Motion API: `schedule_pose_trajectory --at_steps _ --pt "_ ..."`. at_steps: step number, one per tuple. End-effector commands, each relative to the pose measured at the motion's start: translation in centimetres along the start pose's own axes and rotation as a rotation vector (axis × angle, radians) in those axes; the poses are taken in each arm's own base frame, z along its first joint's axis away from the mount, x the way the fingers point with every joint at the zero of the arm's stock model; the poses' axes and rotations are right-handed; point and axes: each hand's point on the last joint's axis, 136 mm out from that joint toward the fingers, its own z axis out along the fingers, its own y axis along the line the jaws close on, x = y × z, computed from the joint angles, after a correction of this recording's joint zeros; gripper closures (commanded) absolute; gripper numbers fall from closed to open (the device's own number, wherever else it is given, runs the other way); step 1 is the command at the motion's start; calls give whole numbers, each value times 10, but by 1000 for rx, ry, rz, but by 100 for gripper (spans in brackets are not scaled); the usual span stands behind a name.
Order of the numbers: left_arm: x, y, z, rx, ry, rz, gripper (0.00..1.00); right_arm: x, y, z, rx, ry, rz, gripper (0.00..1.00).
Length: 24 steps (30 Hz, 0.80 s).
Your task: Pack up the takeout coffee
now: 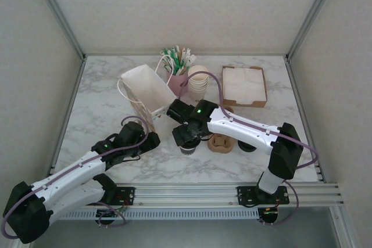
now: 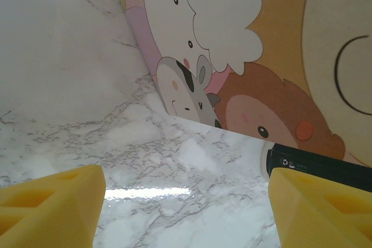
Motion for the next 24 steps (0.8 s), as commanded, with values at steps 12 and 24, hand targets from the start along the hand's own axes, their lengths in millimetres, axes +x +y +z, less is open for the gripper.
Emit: schedule_pose_trajectory --at_steps 12,24 --pt "-6 -8 -4 1 -17 5 26 -1 5 7 11 -4 -9 20" --pt "-6 -8 -3 0 -13 5 26 1 7 12 7 12 -15 22"
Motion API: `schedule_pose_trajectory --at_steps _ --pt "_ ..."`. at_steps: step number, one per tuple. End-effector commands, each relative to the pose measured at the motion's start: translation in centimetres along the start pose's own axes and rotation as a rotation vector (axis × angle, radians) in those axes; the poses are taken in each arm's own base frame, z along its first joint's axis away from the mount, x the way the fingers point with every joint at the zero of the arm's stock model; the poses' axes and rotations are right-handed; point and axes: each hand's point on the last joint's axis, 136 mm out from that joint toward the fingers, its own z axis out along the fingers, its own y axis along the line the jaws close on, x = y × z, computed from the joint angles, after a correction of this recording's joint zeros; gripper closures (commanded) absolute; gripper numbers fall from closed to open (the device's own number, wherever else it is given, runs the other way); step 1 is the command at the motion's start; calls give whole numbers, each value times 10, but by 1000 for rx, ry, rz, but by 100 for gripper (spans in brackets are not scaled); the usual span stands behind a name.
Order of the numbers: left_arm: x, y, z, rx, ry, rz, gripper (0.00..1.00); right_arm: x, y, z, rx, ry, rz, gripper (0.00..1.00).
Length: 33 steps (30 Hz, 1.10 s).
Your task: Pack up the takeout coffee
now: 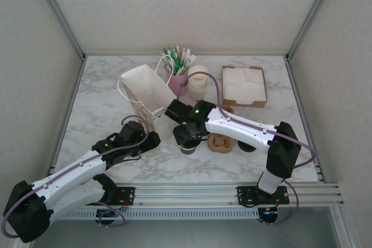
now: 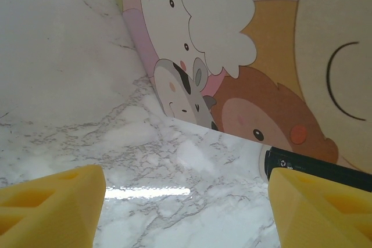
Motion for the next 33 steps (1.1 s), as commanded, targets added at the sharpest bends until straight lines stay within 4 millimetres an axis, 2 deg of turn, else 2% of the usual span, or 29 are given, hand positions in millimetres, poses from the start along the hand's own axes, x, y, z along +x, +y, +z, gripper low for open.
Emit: schedule_pose_trajectory --at_steps 1,8,18,33 --pt "-4 -6 -3 0 -13 5 26 4 3 5 10 13 -15 23" --pt "-4 -5 -3 1 -12 4 26 4 4 2 3 14 -15 28" --pt "-2 -4 -2 2 -9 -1 26 7 15 -12 -70 6 6 28" --pt "-2 -5 -1 2 -6 0 26 4 19 -24 -62 -15 -3 28"
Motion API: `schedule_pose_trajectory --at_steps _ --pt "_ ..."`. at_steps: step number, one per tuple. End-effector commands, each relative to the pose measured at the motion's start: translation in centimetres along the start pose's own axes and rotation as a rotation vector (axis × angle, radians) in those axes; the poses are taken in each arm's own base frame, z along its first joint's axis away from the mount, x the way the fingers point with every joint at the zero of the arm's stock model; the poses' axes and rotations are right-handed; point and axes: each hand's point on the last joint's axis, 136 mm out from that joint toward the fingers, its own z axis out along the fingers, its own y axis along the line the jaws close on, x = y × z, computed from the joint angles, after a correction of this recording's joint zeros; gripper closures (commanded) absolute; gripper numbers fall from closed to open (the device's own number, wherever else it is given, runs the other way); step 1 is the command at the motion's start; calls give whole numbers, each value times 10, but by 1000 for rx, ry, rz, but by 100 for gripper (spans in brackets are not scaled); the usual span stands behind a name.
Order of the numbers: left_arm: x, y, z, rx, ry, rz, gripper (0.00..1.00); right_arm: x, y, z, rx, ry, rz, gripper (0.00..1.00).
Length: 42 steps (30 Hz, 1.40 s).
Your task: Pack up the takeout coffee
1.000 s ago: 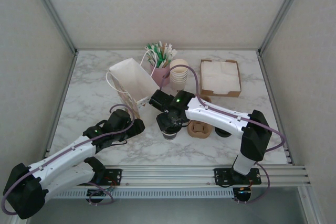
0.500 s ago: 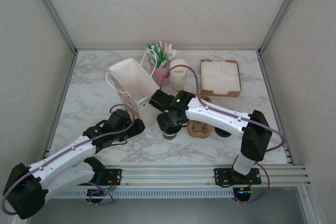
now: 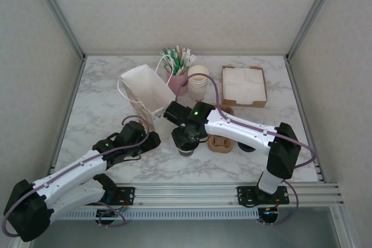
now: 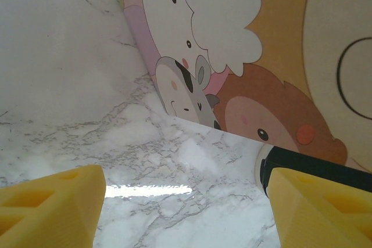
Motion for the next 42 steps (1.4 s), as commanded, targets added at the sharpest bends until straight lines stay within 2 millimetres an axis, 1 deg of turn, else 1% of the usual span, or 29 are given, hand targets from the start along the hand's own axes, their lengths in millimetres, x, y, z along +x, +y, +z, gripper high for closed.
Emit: schedule_pose_trajectory --at_steps 1,5,8,16,23,29,36,42 --pt "-4 -5 -3 7 -14 -2 26 -3 7 -20 -26 -33 1 28" --pt "-4 -5 -3 7 -14 -4 27 -4 10 -24 -39 -41 2 28" --pt "-4 -6 -3 9 -15 -4 26 -3 11 -23 -39 -37 -2 28" --pt "-4 -6 -3 8 -15 -2 27 4 15 -10 -40 3 -6 27" --pt "-4 -7 -3 9 -16 0 27 11 13 0 -13 35 -12 27" --pt "-4 -8 -2 8 -11 4 27 11 8 5 23 39 -18 27" --pt "-4 -8 -1 5 -11 5 26 8 3 1 83 25 -43 27" --pt "-3 -8 0 4 -7 4 27 5 6 -5 85 0 -59 27"
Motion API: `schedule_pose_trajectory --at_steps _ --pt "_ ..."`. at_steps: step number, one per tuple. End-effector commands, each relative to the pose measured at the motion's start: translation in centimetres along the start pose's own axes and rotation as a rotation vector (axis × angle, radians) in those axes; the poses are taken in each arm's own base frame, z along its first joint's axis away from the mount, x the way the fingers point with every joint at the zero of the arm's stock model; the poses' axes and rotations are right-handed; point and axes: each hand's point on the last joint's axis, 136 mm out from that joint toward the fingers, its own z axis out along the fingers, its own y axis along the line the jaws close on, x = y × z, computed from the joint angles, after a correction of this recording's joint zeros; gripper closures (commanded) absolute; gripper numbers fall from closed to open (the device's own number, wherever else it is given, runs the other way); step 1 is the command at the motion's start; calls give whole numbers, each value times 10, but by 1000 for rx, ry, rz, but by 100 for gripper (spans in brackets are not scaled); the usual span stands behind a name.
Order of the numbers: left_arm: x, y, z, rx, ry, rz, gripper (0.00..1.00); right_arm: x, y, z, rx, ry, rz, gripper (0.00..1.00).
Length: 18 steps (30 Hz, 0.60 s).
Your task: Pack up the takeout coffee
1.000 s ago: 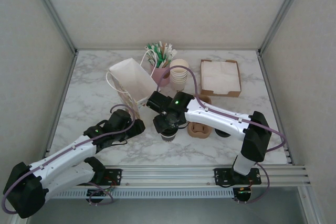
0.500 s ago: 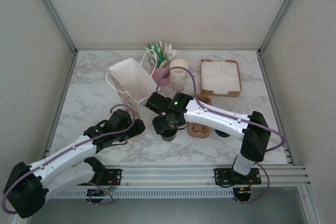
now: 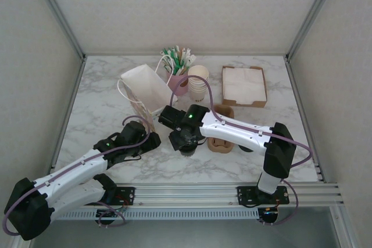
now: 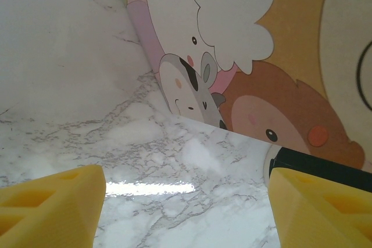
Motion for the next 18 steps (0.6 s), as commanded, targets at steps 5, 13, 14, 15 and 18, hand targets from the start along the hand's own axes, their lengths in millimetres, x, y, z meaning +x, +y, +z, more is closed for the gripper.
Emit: schedule_pose_trajectory --at_steps 5,13,14,15,18 --pt "-5 -9 -3 15 -17 1 27 -1 -6 -6 56 -18 -15 27" --pt "-4 -10 -2 14 -15 3 27 2 -3 4 43 -11 -14 26" --pt "-4 -9 -2 14 -15 3 27 2 -3 5 43 -10 -14 26" --pt "-4 -9 -2 14 -15 3 27 3 -3 7 45 -6 -14 26" --pt "-4 -11 -3 17 -16 6 27 6 -5 11 58 1 -15 26"
